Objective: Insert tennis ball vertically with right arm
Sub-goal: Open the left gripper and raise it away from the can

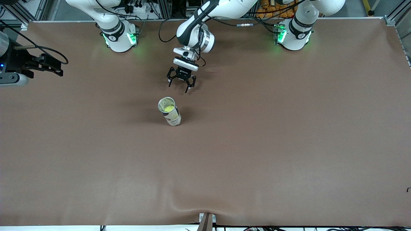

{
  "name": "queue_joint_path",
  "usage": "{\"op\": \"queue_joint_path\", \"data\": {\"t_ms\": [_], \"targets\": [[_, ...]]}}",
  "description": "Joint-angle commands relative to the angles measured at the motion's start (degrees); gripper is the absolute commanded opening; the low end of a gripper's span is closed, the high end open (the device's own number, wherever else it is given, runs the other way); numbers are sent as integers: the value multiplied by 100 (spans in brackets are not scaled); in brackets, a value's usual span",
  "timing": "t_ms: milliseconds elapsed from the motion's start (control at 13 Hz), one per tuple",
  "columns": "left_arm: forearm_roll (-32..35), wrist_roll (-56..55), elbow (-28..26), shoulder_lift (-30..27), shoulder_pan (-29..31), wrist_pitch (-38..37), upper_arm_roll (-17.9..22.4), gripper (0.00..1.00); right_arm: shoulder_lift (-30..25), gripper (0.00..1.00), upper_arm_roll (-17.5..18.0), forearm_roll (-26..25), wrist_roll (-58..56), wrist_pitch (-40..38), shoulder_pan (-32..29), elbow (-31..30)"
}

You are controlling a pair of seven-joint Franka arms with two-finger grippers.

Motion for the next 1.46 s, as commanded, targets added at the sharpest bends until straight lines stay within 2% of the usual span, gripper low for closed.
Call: {"op": "queue_joint_path", "data": {"t_ms": [0,386,617,1002,1157,1388], "targets": [[-931,868,199,-101,-83,63,66,100,-157,100,-5,25,24,185,-34,-178],[-2760,2863,700,-171,-127,-16,66,100,-148,100,-5,42,32,371,-17,-178],[-4076,4364,788,-496,-127,-524,-91,100,-78,100,-5,104,41,634,-25,-179],[-6485,7159,788,-1655,30,-1482,-57,100,19,100,-13,122,6,599,-60,-46],[-7530,8127,832,-2164,328,-1851,-30,100,19,100,-22,122,-11,591,-69,-46],[-8491,9385,1121,-2745,908,-2905,-30,100,19,100,-22,122,24,503,-60,-46]]}}
